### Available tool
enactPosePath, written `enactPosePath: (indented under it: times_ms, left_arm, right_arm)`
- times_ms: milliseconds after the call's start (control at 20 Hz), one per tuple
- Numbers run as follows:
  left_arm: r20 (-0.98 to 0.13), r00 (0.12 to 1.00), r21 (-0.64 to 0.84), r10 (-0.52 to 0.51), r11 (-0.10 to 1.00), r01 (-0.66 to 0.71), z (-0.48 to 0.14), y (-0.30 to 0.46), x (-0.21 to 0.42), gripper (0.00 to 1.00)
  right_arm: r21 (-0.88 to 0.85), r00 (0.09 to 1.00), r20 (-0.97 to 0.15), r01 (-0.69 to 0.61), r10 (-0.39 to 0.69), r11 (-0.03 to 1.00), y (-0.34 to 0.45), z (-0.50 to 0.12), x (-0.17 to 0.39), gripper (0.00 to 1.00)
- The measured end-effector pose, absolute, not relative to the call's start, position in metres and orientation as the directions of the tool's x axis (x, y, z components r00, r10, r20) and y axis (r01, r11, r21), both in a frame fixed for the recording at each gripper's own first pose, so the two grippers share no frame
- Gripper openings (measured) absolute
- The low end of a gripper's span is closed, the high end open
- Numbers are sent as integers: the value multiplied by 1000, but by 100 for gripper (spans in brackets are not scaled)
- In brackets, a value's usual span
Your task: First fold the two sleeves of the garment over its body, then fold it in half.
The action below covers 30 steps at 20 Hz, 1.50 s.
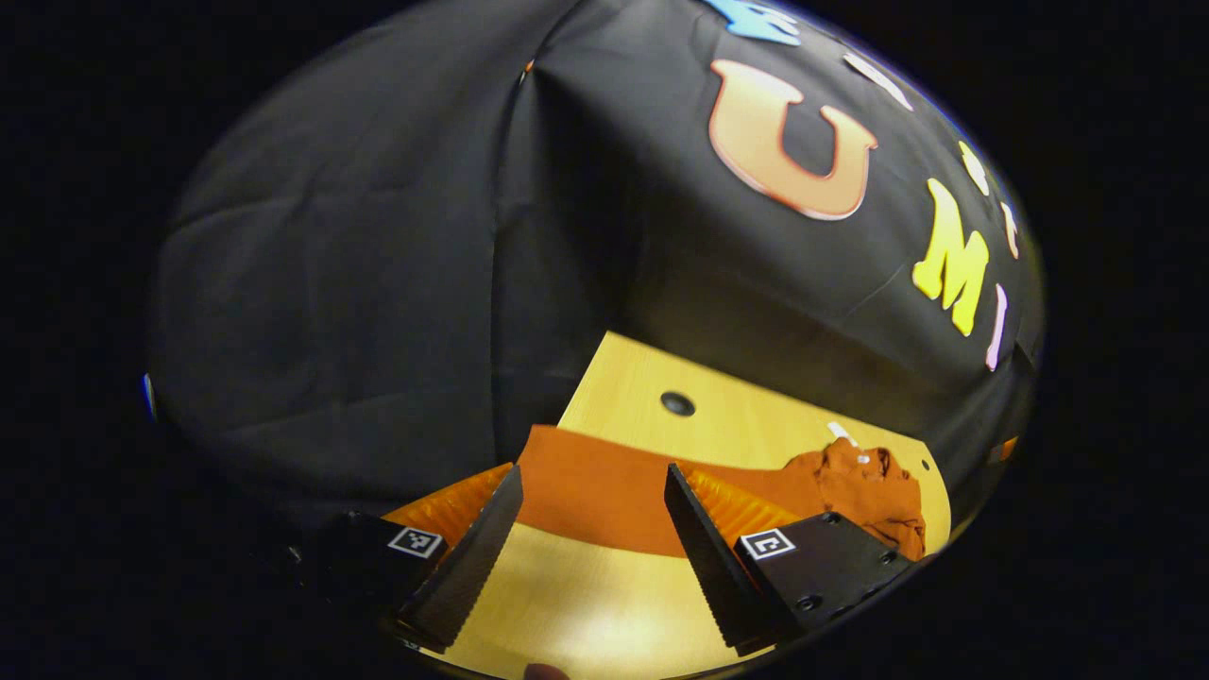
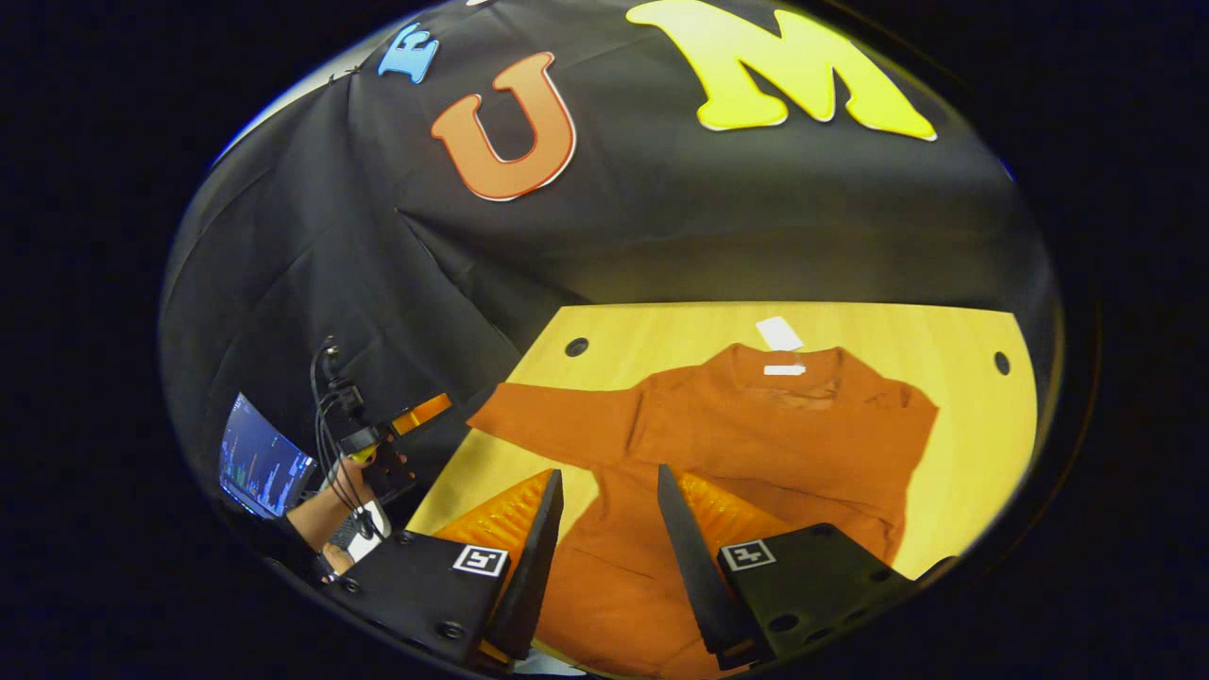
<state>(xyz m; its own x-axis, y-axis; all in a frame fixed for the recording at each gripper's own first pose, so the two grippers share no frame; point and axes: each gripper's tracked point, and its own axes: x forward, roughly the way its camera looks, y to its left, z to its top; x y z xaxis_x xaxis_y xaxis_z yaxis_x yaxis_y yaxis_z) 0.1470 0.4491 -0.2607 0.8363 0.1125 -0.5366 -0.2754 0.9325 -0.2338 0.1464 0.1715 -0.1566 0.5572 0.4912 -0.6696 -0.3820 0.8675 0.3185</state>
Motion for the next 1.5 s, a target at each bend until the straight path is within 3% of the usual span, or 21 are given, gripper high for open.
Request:
enactPosePath:
  times_ms: [150, 300, 450, 750, 900, 950, 1000, 1050, 1150, 1200, 1500]
  left_arm:
    - [-619, 783, -272, 59, 919, -284, -307, 468, 161, 98]
    - [-614, 787, -299, 54, 908, -295, -320, 495, 182, 98]
    - [-637, 769, -427, -51, 854, -298, -342, 489, 186, 98]
    - [-647, 757, -576, -98, 713, -400, -363, 487, 186, 98]
    - [-669, 742, -512, -42, 750, -419, -356, 488, 180, 75]
    - [-685, 728, -461, -9, 780, -424, -359, 490, 181, 61]
    - [-698, 716, -405, 29, 808, -428, -357, 494, 181, 69]
    - [-708, 703, -351, 68, 830, -433, -351, 497, 182, 46]
    - [-704, 700, -294, 117, 850, -438, -342, 498, 186, 19]
    - [-675, 735, -347, 71, 848, -401, -329, 481, 192, 7]
    - [-649, 760, -351, 28, 876, -332, -278, 440, 194, 3]
  right_arm:
    - [312, 599, -659, -331, 454, 890, 135, -135, 138, 67]
    - [285, 620, -668, -298, 412, 911, 107, -128, 129, 67]
    - [303, 615, -681, -259, 398, 917, 96, -129, 120, 67]
    - [306, 607, -693, -241, 389, 921, 90, -135, 115, 67]
    - [324, 598, -694, -238, 401, 916, 94, -139, 112, 67]
    - [324, 596, -695, -240, 403, 915, 94, -141, 111, 67]
    - [321, 597, -695, -242, 401, 916, 94, -143, 111, 67]
    - [319, 598, -694, -245, 401, 916, 95, -144, 110, 67]
    - [343, 593, -690, -238, 415, 909, 97, -145, 107, 67]
    - [354, 594, -686, -232, 420, 906, 96, -147, 105, 67]
    - [405, 625, -648, -200, 434, 892, 71, -137, 88, 67]
